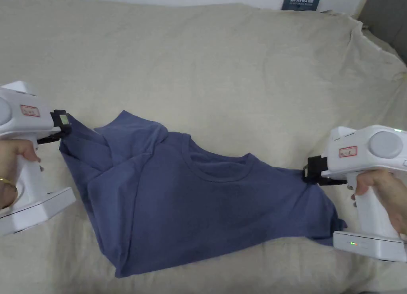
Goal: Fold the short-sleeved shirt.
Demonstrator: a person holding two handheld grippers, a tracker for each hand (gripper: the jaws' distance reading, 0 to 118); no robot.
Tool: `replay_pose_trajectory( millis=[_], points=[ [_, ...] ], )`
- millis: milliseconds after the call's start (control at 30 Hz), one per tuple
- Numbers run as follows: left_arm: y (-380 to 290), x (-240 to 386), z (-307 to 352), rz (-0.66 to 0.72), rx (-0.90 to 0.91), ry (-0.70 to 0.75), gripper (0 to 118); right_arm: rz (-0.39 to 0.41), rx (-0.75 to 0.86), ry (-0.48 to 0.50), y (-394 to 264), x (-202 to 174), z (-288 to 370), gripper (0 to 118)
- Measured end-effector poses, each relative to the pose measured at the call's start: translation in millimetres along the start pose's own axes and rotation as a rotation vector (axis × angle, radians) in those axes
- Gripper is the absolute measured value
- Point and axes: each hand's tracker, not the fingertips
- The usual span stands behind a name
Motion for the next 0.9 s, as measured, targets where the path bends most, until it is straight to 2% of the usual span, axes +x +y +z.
replay_pose_trajectory(
  millis=[133, 267, 567, 667, 767, 900],
  points=[
    [19.7, -12.7, 35.1, 0.048, 0.068, -0.049, 0, 0.037, 0.106, 0.029, 8.0, -6.2, 67.8, 2],
    [42.4, -27.5, 84.2, 0.069, 0.201, -0.022, 0, 0.071, 0.235, -0.01, 23.4, -3.0, 132.9, 2],
    [95.6, -64.9, 188.7, 0.152, 0.445, -0.029, 0, -0.011, 0.52, -0.07, 59.6, 34.0, 243.3, 2],
    [113.1, -68.6, 220.6, 0.185, 0.529, -0.049, 0, -0.054, 0.599, -0.05, 71.1, 43.9, 280.3, 2],
    [132.0, -66.5, 250.3, 0.198, 0.602, -0.072, 0, -0.085, 0.663, -0.029, 81.6, 44.2, 313.3, 2],
    [161.6, -53.2, 281.6, 0.184, 0.664, -0.067, 0, -0.073, 0.714, -0.027, 101.7, 37.2, 347.3, 2]
  ],
)
